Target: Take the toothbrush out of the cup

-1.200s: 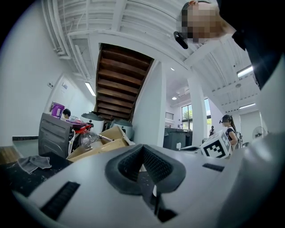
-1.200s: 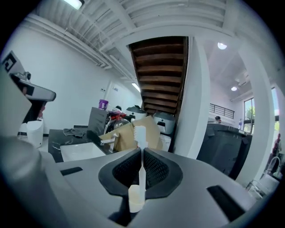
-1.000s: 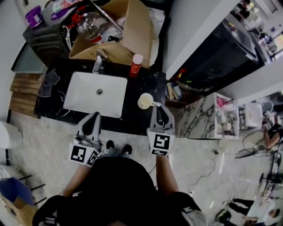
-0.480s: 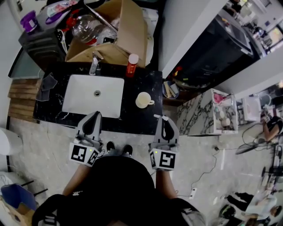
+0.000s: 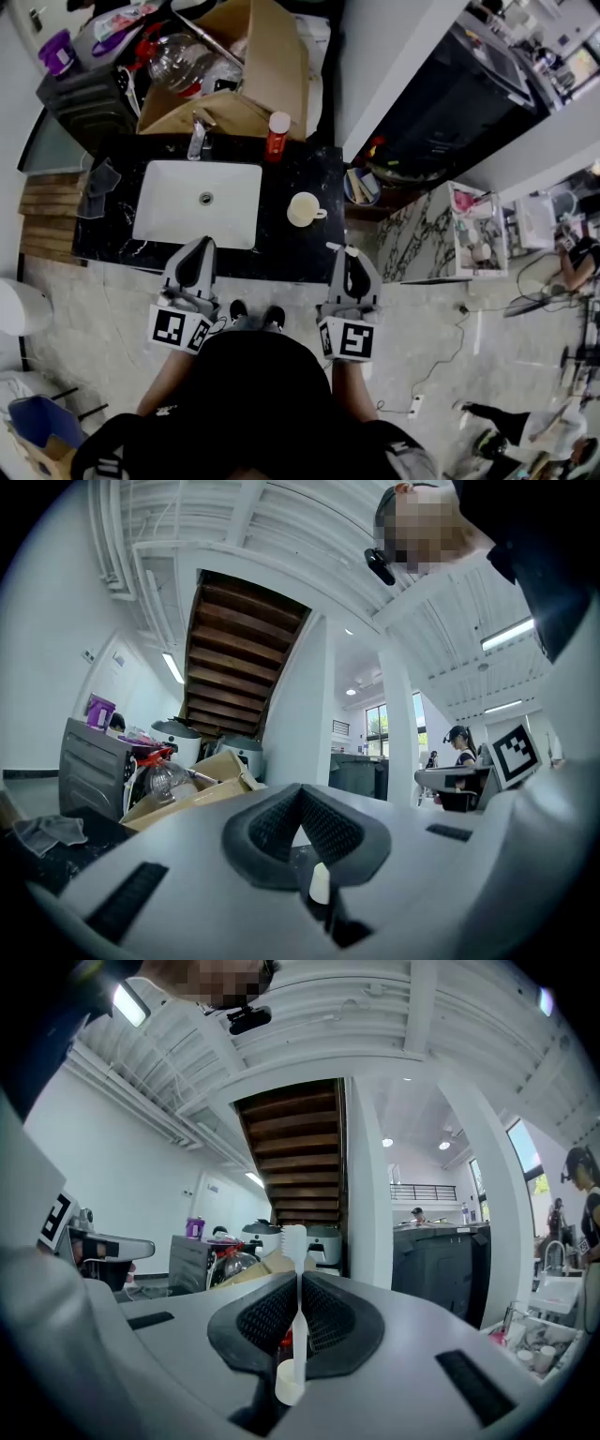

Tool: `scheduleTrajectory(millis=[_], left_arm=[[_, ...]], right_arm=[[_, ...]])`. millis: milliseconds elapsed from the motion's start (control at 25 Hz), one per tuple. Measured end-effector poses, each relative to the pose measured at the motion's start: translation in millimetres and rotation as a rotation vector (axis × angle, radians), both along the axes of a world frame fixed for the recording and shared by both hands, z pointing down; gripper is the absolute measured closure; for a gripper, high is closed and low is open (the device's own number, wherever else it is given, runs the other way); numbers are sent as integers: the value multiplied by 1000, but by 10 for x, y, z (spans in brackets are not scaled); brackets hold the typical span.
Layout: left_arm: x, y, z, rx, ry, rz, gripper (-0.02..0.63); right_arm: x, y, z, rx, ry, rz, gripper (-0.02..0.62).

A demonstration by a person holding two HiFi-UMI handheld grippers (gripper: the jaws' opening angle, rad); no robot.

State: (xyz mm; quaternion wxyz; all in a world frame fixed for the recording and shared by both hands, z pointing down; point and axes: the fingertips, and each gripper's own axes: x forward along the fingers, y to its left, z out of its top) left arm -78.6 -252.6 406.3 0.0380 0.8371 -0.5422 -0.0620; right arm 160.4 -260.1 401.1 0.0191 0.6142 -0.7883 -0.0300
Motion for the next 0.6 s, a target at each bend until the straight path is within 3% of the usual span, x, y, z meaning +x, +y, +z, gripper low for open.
scheduleTrajectory(millis=[600], left_arm=[[89,15,-4,9,-3,1,603]], right_arm=[[136,26,-35,16,-19,12,563]])
